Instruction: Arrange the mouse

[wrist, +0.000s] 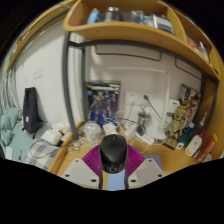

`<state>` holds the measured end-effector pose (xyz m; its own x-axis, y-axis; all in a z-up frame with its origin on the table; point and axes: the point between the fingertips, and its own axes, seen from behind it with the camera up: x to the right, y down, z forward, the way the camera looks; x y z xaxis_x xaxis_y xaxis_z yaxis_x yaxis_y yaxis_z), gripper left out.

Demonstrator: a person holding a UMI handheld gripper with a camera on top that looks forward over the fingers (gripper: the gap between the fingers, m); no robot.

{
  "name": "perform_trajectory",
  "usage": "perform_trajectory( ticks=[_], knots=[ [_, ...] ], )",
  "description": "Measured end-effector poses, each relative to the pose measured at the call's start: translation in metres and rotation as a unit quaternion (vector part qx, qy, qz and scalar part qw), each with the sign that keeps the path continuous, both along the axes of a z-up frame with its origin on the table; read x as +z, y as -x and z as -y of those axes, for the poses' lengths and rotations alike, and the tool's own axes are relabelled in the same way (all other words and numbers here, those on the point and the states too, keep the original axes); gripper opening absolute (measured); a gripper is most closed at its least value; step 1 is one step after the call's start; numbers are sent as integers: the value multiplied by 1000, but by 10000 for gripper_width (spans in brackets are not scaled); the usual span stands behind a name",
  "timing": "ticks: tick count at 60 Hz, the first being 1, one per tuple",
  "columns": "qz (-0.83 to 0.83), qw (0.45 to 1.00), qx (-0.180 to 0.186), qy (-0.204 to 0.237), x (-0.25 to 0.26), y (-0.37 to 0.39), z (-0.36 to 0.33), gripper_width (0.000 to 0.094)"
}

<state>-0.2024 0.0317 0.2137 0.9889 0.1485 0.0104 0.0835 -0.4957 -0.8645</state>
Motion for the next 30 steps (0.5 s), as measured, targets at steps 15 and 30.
perform_trajectory(
  ticks=[15, 30],
  knots=[
    [2, 994, -62, 88, -125, -102, -38, 285],
    [-6, 986, -57, 158, -220, -117, -35, 306]
  ],
)
